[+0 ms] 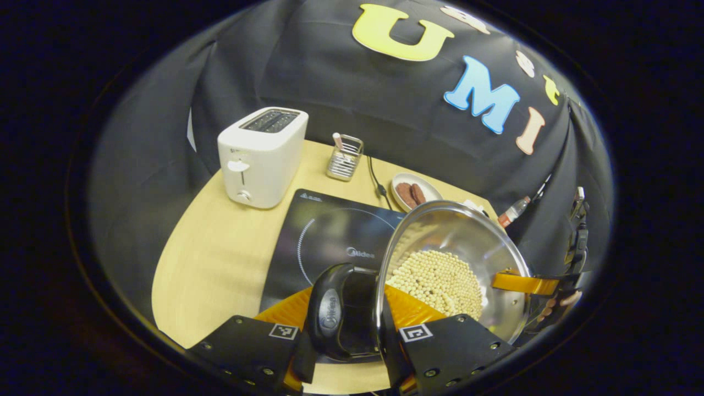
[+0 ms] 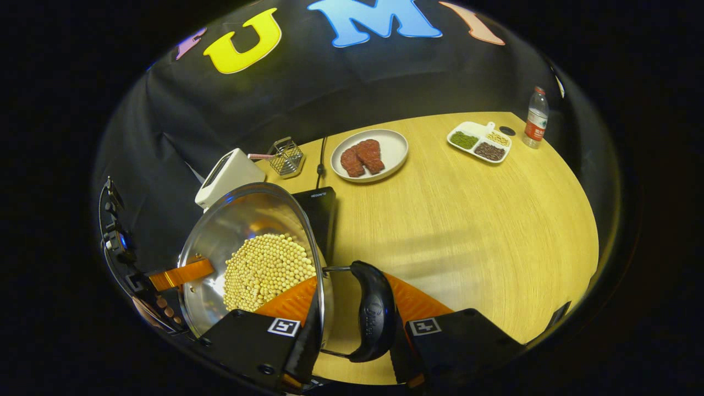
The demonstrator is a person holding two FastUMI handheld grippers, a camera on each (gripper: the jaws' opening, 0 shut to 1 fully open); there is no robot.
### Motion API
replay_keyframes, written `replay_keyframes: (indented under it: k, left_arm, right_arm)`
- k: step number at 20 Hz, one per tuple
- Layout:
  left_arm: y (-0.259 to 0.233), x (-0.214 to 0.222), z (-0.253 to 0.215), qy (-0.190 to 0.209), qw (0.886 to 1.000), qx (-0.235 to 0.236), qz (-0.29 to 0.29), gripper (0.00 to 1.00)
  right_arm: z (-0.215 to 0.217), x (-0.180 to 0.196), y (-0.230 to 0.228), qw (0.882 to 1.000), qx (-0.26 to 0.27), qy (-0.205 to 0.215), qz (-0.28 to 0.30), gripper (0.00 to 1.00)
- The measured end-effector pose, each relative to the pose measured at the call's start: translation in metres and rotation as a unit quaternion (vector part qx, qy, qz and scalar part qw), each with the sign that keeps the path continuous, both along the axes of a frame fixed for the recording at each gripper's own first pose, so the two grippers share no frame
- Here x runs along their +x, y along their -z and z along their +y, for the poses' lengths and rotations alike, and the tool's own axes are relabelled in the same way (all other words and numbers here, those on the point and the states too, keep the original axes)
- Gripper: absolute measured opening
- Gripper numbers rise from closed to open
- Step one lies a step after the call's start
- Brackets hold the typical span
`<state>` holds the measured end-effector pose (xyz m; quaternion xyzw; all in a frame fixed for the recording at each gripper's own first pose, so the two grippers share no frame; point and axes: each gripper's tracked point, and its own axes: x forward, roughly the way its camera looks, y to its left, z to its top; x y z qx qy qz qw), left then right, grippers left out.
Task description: First push the handle of the pot to place it horizontally, then grasp the pot with both hands and set it on the induction cooktop.
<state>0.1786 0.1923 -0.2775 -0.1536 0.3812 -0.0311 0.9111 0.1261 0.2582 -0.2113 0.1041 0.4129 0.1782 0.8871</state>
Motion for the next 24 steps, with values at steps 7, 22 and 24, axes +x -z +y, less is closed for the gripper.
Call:
replay_keyframes:
  k: [7, 22, 24]
  left_arm:
    - [0.021, 0.033, 0.042, -0.013, 1.000, -0.013, -0.001, 0.51]
    - [0.067, 0.083, 0.098, -0.014, 1.000, 0.012, -0.006, 0.52]
    - [0.063, 0.085, 0.102, -0.012, 1.000, 0.016, -0.014, 0.48]
  right_arm:
    - [0.045, 0.040, 0.004, 1.000, 0.005, 0.004, -0.009, 0.57]
    - [0.097, 0.092, 0.058, 1.000, 0.002, 0.000, -0.001, 0.57]
    - [0.100, 0.095, 0.062, 1.000, 0.005, 0.000, -0.001, 0.57]
